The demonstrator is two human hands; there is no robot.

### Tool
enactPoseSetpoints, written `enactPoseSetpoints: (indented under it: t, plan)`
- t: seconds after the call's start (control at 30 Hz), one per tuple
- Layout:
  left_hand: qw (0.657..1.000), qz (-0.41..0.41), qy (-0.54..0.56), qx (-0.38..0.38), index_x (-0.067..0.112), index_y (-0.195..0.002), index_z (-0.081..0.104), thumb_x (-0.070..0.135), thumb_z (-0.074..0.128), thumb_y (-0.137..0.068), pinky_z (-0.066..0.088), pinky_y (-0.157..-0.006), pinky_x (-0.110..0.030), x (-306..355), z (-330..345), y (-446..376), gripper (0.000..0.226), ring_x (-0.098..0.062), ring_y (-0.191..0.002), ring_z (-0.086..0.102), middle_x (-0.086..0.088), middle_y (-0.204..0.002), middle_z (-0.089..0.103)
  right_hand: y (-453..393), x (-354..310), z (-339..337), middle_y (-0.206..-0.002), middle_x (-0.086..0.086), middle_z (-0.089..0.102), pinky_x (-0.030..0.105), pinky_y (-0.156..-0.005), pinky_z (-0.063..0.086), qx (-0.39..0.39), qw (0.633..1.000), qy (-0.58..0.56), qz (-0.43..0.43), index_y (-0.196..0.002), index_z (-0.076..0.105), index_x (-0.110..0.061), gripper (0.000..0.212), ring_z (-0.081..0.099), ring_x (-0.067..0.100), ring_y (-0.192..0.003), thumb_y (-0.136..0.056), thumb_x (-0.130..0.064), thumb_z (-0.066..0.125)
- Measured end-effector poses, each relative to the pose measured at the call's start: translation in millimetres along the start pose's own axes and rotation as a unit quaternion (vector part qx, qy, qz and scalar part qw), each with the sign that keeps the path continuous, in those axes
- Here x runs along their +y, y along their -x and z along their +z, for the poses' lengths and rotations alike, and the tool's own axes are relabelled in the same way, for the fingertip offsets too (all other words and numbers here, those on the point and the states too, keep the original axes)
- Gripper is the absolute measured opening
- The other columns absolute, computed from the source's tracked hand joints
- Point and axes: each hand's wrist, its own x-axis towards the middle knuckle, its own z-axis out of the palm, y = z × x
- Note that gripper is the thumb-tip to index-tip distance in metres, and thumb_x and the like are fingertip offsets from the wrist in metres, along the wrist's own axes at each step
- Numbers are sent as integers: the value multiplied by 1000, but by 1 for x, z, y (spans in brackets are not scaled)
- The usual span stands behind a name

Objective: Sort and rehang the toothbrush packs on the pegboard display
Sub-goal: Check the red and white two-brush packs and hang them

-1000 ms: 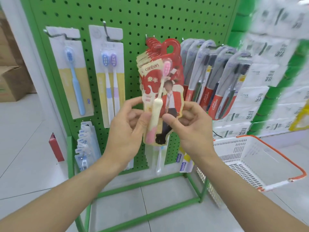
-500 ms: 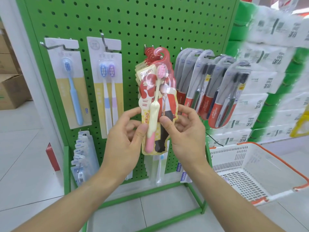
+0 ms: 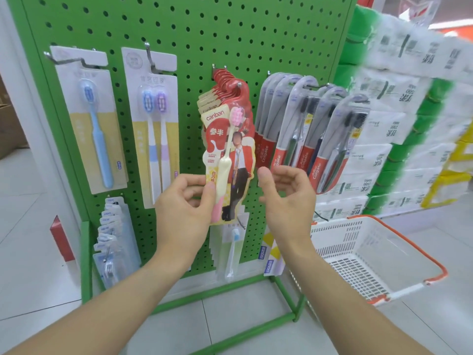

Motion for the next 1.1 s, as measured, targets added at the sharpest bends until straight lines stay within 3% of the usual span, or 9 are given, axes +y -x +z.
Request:
enactPoseSetpoints:
  t: [0.07, 0.13, 0.27, 0.37, 0.53, 0.7, 0.87, 1.1]
  plan:
    - [1000, 3, -9, 9, 26, -92, 66, 18, 69, -94, 53, -60, -14, -2, 3, -2, 9, -3, -69, 71, 10, -80, 75, -17, -3, -9, -97, -2, 67, 33, -79, 54, 67, 997, 18, -44, -106, 61, -16, 26, 64, 9, -89, -88, -20, 79]
    - [1000, 4, -12, 15, 27, -92, 65, 20, 70, -94, 56, -64, -17, -5, 6, -4, 8, -4, -72, 71, 11, -83, 75, -38, -5, -18, -111, 1, 62, 30, -87, 52, 96, 990, 74, -73, -117, 56, -18, 42, 61, 10, -100, -84, -20, 81]
    - [1000, 2, -16, 24, 25, -95, 66, 21, 69, -94, 57, -68, -18, -8, 11, -5, 5, -3, -76, 72, 12, -86, 74, -69, 2, -24, -141, -1, 49, 37, -113, 41, 41, 977, 207, -26, -148, 36, -19, 96, 49, 14, -131, -72, -39, 91]
    - [1000, 3, -6, 30, 25, -93, 65, 19, 69, -94, 55, -68, -15, -7, 15, -4, 7, -1, -76, 70, 12, -85, 72, -69, 14, -18, -147, 4, 49, 40, -115, 40, -12, 973, 231, 23, -153, 28, -21, 111, 48, 19, -135, -67, -44, 93]
    - [999, 6, 1, 37, 20, -95, 66, 18, 70, -93, 53, -66, -13, -5, 17, -3, 4, 0, -72, 67, 10, -84, 70, -61, 34, -9, -126, -2, 62, 23, -93, 42, -4, 976, 214, 31, -151, 33, -19, 96, 58, 9, -113, -75, -38, 89]
    - [999, 12, -2, 33, 20, -94, 66, 17, 70, -93, 53, -65, -13, -5, 15, -1, 5, -2, -73, 67, 10, -83, 70, -62, 38, -4, -102, -19, 59, 25, -89, 51, 24, 982, 188, 20, -133, 52, -21, 74, 60, -3, -94, -72, -36, 92]
    - [999, 19, 1, 30, 20, -96, 65, 18, 69, -94, 53, -66, -13, -3, 17, 1, 4, -3, -72, 67, 8, -84, 70, -55, 35, -8, -112, -12, 66, 33, -95, 55, 61, 983, 172, -10, -128, 57, -23, 82, 64, 5, -101, -60, -47, 97]
    - [999, 27, -21, 33, 27, -91, 63, 20, 69, -94, 52, -67, -11, -6, 11, -2, 10, -3, -75, 66, 10, -86, 69, -36, 20, -27, -115, -11, 67, 27, -99, 50, 58, 983, 166, -45, -126, 57, -25, 78, 62, 3, -108, -62, -45, 96]
